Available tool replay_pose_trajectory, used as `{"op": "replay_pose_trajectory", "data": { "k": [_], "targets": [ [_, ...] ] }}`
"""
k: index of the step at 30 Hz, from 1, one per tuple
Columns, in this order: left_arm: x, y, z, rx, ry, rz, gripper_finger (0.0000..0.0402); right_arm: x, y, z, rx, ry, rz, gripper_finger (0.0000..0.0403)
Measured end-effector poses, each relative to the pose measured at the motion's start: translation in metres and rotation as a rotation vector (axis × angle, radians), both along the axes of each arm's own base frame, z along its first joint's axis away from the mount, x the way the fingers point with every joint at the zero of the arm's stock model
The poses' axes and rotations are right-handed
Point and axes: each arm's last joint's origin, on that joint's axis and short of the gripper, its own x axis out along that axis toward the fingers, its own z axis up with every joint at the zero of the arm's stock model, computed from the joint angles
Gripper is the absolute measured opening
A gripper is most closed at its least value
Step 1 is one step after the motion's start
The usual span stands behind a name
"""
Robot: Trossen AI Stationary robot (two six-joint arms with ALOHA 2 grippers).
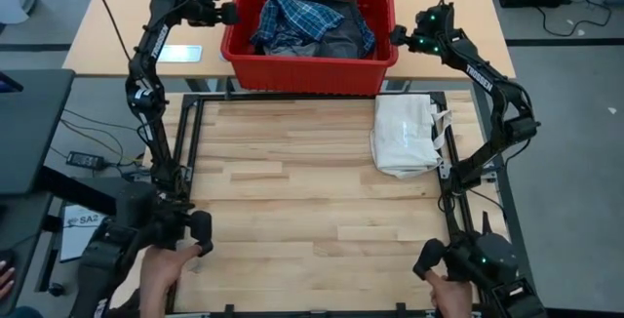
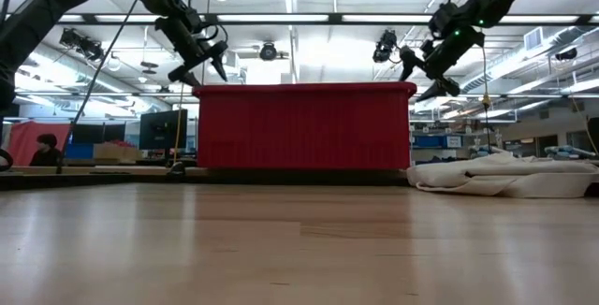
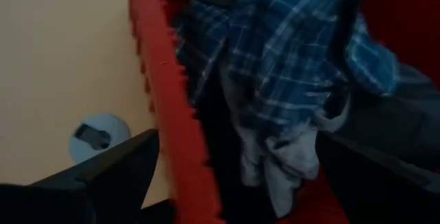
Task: Fold Laundry from Bin
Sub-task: Adjust the laundry bin
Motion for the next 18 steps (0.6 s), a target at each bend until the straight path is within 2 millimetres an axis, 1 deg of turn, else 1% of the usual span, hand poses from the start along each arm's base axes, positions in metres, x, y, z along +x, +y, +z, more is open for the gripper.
{"op": "replay_pose_trajectory", "data": {
  "k": [4,7,10,14,18],
  "targets": [
    [-0.005,0.015,-0.024,-0.075,0.019,0.052,0.0396,-0.001,0.001,-0.001,0.015,0.008,-0.004,0.0341],
    [-0.004,0.021,-0.039,-0.134,-0.002,0.04,0.0396,0.0,0.002,-0.003,0.037,-0.004,0.018,0.0324],
    [-0.002,0.019,-0.042,-0.158,-0.005,0.027,0.0389,0.005,0.005,-0.005,0.063,0.0,0.039,0.0297],
    [0.008,0.013,-0.039,-0.171,-0.013,-0.007,0.0355,0.012,0.01,-0.007,0.089,0.008,0.064,0.0249],
    [0.023,0.007,-0.042,-0.184,0.026,-0.057,0.0294,0.017,0.014,-0.009,0.129,0.006,0.07,0.0202]
  ]
}}
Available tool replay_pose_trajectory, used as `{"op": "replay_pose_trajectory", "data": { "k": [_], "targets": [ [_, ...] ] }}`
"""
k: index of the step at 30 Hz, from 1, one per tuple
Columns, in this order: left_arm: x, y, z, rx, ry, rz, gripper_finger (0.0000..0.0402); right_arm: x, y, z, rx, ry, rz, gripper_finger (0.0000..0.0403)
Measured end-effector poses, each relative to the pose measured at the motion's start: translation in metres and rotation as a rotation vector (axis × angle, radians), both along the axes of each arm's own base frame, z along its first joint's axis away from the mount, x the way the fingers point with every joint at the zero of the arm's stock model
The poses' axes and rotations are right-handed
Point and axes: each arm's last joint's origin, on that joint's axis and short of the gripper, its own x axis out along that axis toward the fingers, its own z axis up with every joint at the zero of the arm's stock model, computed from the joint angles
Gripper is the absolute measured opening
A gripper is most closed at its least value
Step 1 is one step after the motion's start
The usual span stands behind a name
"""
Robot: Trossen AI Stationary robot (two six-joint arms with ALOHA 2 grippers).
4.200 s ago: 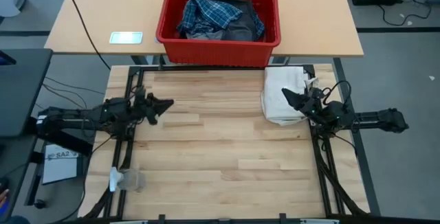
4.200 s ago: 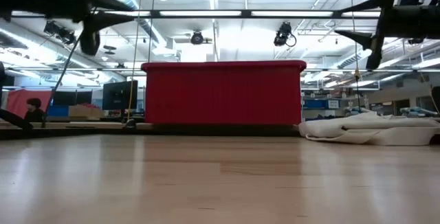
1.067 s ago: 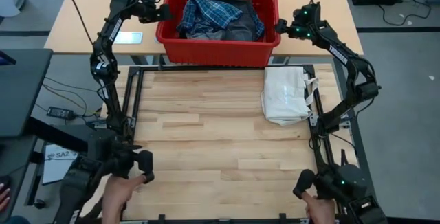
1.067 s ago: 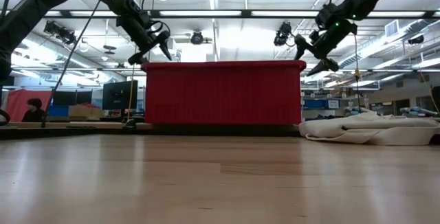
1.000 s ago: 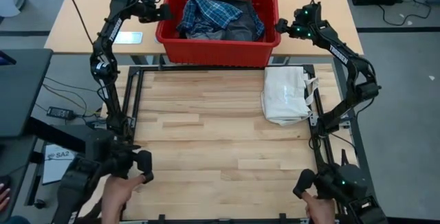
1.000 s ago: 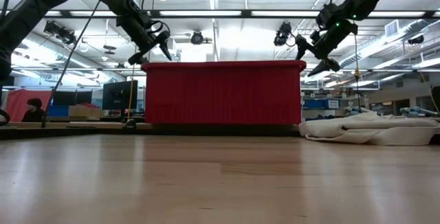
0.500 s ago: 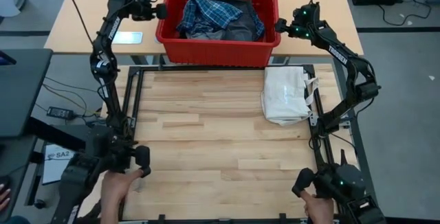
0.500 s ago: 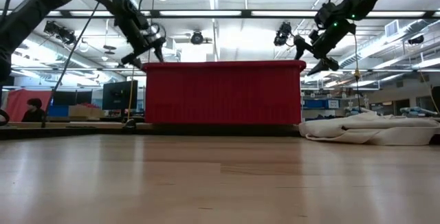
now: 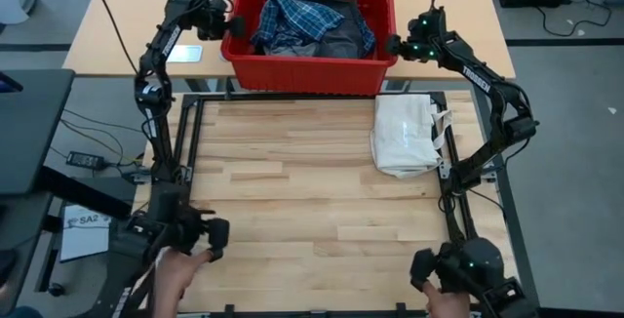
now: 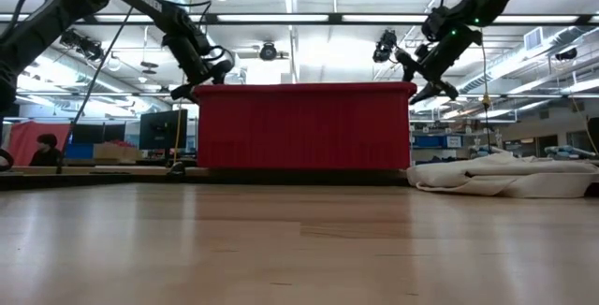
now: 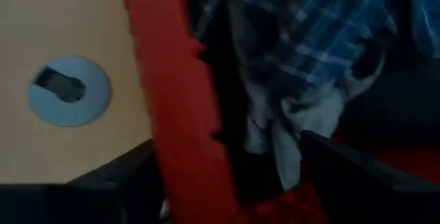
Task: Fold Laundry from Bin
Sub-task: Adjust the laundry bin
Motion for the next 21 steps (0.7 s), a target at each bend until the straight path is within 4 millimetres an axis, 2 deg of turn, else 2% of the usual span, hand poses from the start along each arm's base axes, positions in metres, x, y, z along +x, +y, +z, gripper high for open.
{"op": "replay_pose_trajectory", "data": {
  "k": [7,11,17,21],
  "targets": [
    [0.013,-0.008,-0.003,0.019,0.127,-0.072,0.0164,0.006,0.006,-0.003,0.059,0.003,-0.016,0.0132],
    [0.013,-0.014,-0.005,-0.062,0.126,-0.035,0.011,0.008,0.011,-0.004,0.11,0.004,-0.02,0.0097],
    [0.012,-0.029,-0.004,-0.157,0.169,-0.084,0.0106,0.014,0.027,0.001,0.115,0.046,0.057,0.0094],
    [0.016,-0.049,0.007,-0.197,0.195,-0.108,0.0118,0.016,0.044,0.006,0.141,0.096,0.102,0.0105]
  ]
}}
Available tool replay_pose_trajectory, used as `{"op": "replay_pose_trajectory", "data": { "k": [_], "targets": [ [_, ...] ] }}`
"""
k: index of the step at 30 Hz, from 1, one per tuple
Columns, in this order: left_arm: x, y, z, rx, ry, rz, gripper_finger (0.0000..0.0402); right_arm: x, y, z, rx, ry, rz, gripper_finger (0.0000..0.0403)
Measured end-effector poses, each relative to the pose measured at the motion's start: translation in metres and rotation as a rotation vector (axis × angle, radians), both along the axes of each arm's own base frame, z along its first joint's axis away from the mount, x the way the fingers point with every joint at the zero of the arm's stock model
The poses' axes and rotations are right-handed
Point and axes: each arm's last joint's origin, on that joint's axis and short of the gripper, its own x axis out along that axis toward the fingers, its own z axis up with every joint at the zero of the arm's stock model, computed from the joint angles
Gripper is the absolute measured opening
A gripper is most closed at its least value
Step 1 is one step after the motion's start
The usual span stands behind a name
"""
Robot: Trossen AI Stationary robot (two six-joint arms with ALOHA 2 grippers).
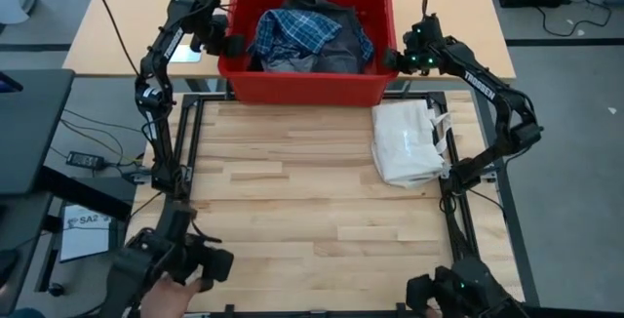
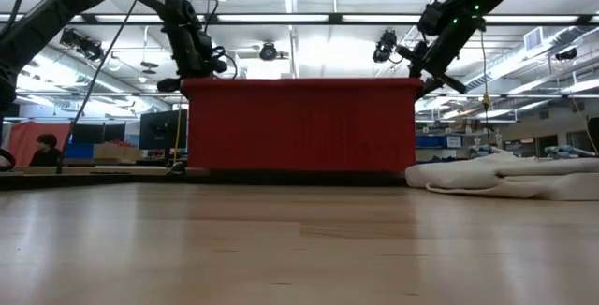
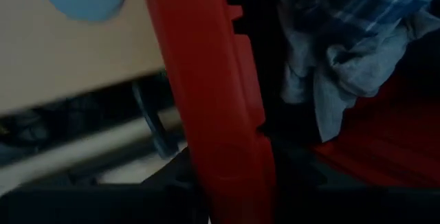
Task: Fold Laundry from Bin
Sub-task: Adjust the laundry bin
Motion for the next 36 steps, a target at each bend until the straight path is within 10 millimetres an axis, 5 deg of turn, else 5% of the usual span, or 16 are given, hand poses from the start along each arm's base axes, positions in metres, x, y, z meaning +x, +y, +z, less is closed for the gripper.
{"op": "replay_pose_trajectory", "data": {
  "k": [5,19,29,36],
  "targets": [
    [0.016,-0.024,0.016,0.009,0.042,-0.024,0.0119,-0.001,0.015,0.004,0.016,0.063,0.033,0.0105],
    [0.051,-0.064,0.001,-0.116,0.199,-0.082,0.0142,-0.014,0.059,-0.003,0.048,0.157,0.081,0.011],
    [0.044,-0.094,-0.016,-0.17,0.256,-0.172,0.0182,-0.026,0.082,-0.006,0.025,0.155,0.11,0.0123],
    [0.02,-0.104,0.01,0.03,0.218,-0.099,0.0185,-0.024,0.078,-0.002,-0.086,0.122,0.117,0.0202]
  ]
}}
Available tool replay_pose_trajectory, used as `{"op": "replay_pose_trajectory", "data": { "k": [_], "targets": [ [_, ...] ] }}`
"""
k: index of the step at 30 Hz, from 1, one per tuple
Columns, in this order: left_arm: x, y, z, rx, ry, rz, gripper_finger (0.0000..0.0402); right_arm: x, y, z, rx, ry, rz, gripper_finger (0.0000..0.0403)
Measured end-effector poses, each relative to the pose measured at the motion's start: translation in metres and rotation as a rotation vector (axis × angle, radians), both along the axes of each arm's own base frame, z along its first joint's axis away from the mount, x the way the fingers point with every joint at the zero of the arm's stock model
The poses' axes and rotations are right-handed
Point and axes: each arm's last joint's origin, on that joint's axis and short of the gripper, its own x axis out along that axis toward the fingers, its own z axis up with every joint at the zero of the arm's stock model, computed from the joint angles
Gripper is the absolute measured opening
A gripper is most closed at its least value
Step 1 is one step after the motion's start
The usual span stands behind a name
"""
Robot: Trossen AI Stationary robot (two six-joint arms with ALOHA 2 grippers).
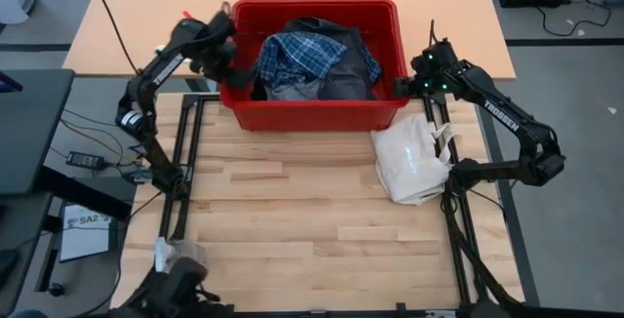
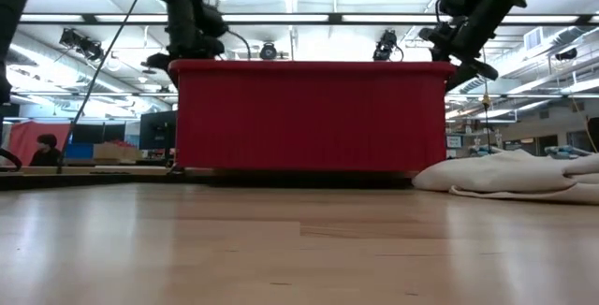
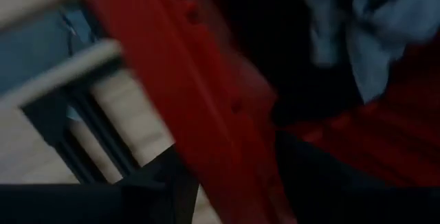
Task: Fold Laundry from Bin
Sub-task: Adjust the laundry bin, then remove the black shorts from the laundry bin
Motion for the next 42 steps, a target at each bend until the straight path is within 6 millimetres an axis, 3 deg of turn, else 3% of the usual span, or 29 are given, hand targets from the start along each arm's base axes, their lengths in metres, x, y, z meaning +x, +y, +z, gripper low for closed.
{"op": "replay_pose_trajectory", "data": {
  "k": [4,9,15,22,26,33,42],
  "targets": [
    [-0.016,-0.005,0.018,0.086,-0.034,0.038,0.0185,0.0,-0.003,0.002,-0.04,-0.007,-0.049,0.0247],
    [-0.024,-0.002,0.021,0.108,-0.04,0.067,0.0196,-0.002,-0.007,0.006,-0.1,0.001,-0.101,0.0282],
    [-0.024,-0.002,0.027,0.144,-0.113,0.021,0.022,0.0,-0.003,0.023,-0.266,-0.029,-0.075,0.0282],
    [-0.015,-0.004,0.066,0.421,-0.417,-0.052,0.0206,0.006,0.016,0.06,-0.555,-0.17,0.025,0.0277],
    [0.009,-0.011,0.081,0.499,-0.604,-0.25,0.0195,0.023,0.013,0.053,-0.484,-0.252,0.153,0.0277],
    [0.075,-0.025,0.076,0.595,-0.69,-0.529,0.0188,0.067,-0.004,0.019,-0.339,-0.193,0.262,0.0277],
    [0.104,-0.018,0.051,0.525,-0.668,-0.57,0.0188,0.103,-0.017,0.027,-0.355,-0.122,0.382,0.0277]
  ]
}}
